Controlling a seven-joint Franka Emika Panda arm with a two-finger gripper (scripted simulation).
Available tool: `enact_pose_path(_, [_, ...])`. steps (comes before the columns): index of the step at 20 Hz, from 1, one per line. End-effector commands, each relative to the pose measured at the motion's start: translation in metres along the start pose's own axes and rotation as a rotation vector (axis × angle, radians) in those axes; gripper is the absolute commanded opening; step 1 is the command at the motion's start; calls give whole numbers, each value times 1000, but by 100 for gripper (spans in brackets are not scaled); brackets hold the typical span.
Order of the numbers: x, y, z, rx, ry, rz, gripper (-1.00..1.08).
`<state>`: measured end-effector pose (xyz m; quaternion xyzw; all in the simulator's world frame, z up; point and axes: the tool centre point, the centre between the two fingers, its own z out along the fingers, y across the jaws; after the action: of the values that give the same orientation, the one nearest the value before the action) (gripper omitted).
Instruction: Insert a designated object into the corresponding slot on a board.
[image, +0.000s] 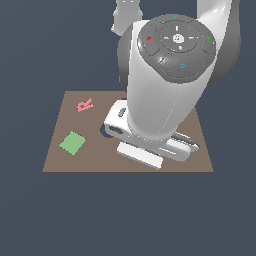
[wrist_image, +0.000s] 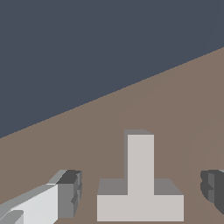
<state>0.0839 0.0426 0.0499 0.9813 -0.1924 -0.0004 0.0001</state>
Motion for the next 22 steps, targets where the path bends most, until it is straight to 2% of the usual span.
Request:
enact_pose_path(1, [0,0,1,0,0,0,100])
enact_pose_path(9, [1,0,20,0,1,2,100])
enact_pose_path(10, [1,0,20,0,1,2,-100])
enact_pose_path(22, [1,0,20,0,1,2,-100])
